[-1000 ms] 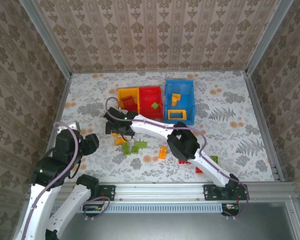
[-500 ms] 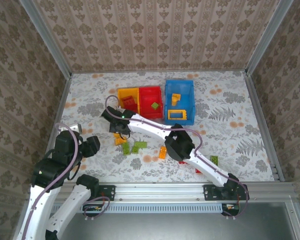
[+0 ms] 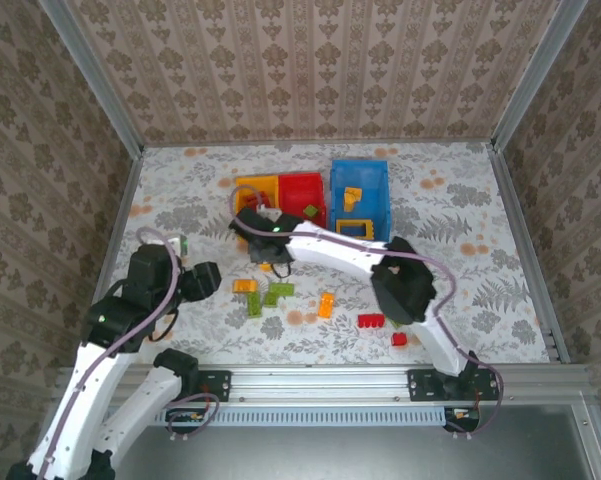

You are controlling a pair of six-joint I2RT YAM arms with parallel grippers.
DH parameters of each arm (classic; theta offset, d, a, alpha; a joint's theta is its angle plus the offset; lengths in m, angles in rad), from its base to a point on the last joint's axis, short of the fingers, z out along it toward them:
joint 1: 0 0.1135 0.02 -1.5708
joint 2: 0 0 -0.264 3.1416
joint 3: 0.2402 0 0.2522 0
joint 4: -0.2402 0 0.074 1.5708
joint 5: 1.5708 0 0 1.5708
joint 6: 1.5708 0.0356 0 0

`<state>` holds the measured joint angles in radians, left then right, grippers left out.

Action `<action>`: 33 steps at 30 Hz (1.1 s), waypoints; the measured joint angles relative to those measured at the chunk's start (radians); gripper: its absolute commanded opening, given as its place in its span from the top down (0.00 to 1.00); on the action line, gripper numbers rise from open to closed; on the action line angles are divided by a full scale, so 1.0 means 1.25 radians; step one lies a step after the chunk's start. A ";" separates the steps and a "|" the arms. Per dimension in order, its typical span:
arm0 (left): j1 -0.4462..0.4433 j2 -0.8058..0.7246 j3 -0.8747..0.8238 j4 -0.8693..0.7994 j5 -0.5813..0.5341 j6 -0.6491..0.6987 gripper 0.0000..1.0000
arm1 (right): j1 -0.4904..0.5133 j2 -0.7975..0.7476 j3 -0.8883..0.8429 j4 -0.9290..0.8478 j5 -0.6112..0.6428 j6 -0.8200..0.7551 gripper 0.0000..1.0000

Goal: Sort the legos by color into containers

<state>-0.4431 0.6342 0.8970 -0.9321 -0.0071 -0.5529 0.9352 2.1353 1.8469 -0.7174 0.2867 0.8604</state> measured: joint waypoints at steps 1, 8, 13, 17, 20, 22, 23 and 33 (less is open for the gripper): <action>-0.020 0.019 0.000 0.025 0.004 0.000 0.33 | -0.013 -0.041 -0.032 0.007 0.006 -0.006 0.75; -0.220 0.243 0.038 0.215 0.006 0.041 0.33 | -0.185 -0.302 -0.229 0.038 0.043 -0.092 0.75; -0.332 0.451 0.152 0.311 0.002 0.095 0.33 | -0.303 -0.310 -0.249 0.042 0.054 -0.178 0.71; -0.375 0.573 0.250 0.363 0.003 0.134 0.32 | -0.374 -0.232 -0.225 0.051 0.049 -0.236 0.70; -0.392 0.647 0.316 0.386 0.002 0.164 0.31 | -0.413 -0.146 -0.182 0.051 0.037 -0.268 0.68; -0.400 0.685 0.348 0.396 -0.001 0.179 0.31 | -0.433 -0.092 -0.145 0.045 0.028 -0.284 0.65; -0.403 0.705 0.363 0.400 -0.002 0.187 0.31 | -0.441 -0.069 -0.125 0.042 0.024 -0.291 0.63; -0.415 0.773 0.419 0.404 -0.036 0.216 0.29 | -0.459 -0.015 -0.025 0.004 -0.007 -0.323 0.26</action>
<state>-0.9619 1.6001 1.4208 -0.4274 -0.0525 -0.2829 0.3618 2.1162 1.8153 -0.7124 0.2779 0.4561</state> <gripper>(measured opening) 0.707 0.728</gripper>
